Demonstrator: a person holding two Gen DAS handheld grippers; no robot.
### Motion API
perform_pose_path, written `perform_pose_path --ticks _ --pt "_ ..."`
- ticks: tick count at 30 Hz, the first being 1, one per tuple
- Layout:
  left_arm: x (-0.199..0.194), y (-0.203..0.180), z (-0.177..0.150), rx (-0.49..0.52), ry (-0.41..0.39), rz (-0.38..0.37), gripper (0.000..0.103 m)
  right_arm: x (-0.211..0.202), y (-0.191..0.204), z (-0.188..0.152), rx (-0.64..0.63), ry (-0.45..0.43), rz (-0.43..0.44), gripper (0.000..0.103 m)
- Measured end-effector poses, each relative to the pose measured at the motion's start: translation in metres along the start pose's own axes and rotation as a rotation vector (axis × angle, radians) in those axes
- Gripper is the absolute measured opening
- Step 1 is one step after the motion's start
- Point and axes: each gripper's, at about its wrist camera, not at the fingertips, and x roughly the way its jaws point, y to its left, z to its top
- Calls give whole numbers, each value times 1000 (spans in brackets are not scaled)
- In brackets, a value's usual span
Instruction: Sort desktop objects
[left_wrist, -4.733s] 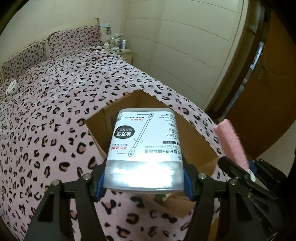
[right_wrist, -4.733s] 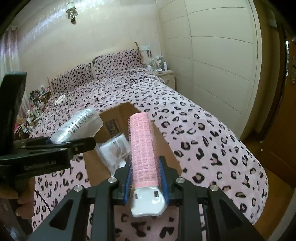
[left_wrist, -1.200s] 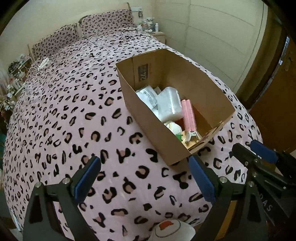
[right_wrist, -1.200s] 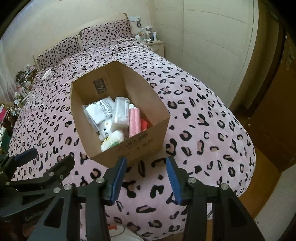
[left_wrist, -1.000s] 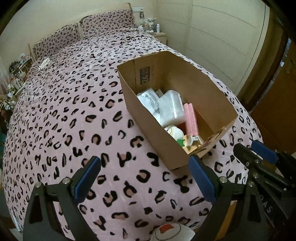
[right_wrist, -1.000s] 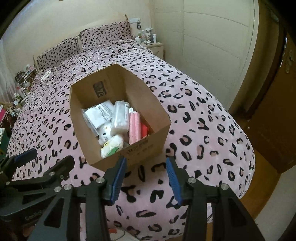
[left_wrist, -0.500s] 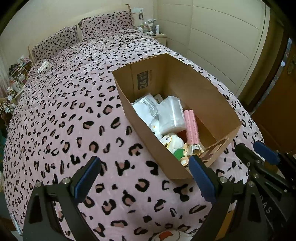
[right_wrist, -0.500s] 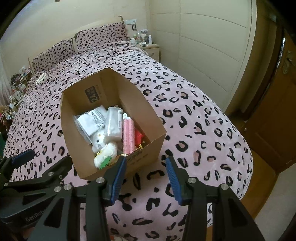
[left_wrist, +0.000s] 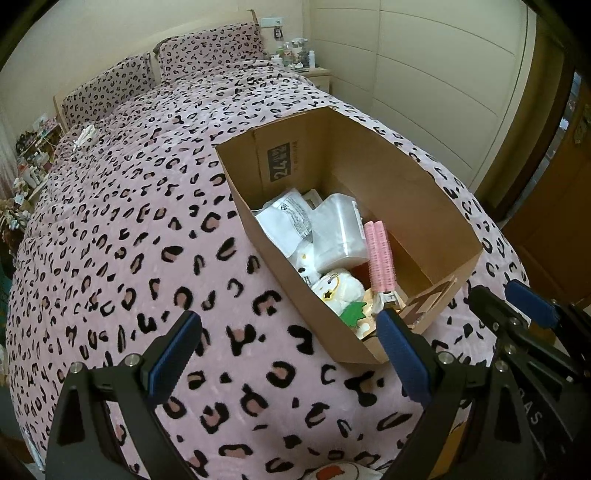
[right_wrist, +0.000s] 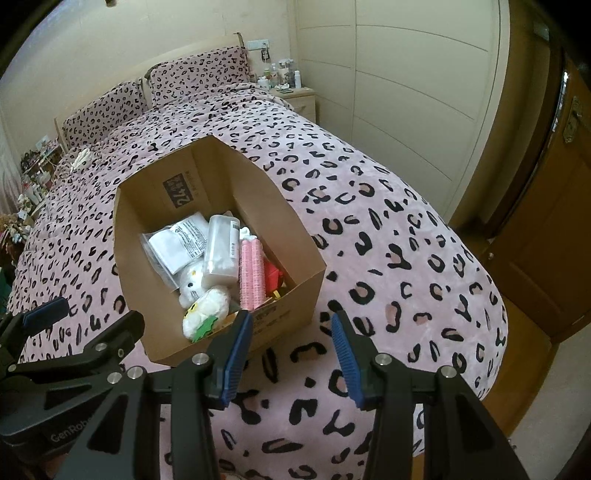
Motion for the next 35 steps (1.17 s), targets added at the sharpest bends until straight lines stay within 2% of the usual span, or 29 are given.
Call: perform_pose_path --ticks 25,35 --pt "1 -1 0 -7 -13 -35 97 0 -2 5 -12 -9 -13 46" --pt "0 0 -1 0 -30 -20 97 2 -2 5 -11 -7 -8 46"
